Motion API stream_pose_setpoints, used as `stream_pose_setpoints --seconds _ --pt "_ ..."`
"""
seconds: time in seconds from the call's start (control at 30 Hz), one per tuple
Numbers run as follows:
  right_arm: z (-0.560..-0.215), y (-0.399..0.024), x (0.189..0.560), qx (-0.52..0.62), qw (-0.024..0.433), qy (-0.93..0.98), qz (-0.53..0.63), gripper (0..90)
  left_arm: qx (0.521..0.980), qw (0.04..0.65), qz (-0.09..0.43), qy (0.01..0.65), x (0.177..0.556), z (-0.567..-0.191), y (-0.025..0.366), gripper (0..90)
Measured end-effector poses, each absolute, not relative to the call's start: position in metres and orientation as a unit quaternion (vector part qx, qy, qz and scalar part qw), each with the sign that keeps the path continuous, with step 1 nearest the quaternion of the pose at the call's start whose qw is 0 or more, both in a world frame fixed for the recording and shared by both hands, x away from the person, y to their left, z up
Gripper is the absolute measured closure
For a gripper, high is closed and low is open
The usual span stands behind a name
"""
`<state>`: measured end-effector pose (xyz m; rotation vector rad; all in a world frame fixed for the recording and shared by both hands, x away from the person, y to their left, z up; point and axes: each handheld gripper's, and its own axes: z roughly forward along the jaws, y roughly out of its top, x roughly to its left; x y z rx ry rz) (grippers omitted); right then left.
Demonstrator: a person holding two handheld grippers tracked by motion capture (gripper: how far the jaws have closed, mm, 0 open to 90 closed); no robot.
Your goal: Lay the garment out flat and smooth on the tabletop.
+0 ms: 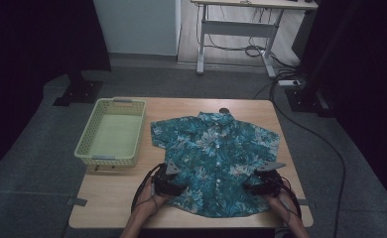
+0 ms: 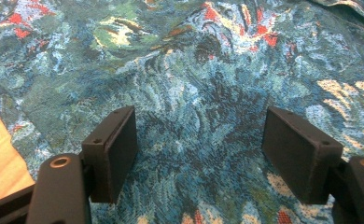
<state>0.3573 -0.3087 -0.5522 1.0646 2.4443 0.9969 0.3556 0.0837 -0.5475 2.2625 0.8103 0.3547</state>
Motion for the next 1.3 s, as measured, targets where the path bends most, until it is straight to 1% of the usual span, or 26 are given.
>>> stream_pose_setpoints --seconds 0.33,0.57,0.73,0.87,1.03,1.3 --pt "-0.554 -0.313 0.394 0.372 0.153 0.843 0.358 20.5 0.871 0.344 0.139 0.322 0.383 -0.547 0.082 26.6" --pt "-0.555 -0.312 0.407 0.374 0.157 0.839 0.364 20.5 0.870 0.345 0.139 0.323 0.397 -0.547 0.083 26.7" --pt "-0.555 -0.311 0.408 0.376 0.156 0.839 0.361 20.5 0.874 0.341 0.141 0.318 0.399 -0.546 0.082 26.2" --pt "-0.552 -0.308 0.408 0.376 0.151 0.843 0.353 18.8 0.873 0.347 0.135 0.314 0.396 -0.543 0.081 19.6" --pt "-0.542 -0.305 0.402 0.364 0.152 0.844 0.364 17.4 0.868 0.362 0.138 0.310 0.389 -0.530 0.083 18.6" --pt "-0.523 -0.308 0.391 0.354 0.155 0.843 0.374 15.6 0.862 0.368 0.156 0.312 0.376 -0.511 0.095 16.7"
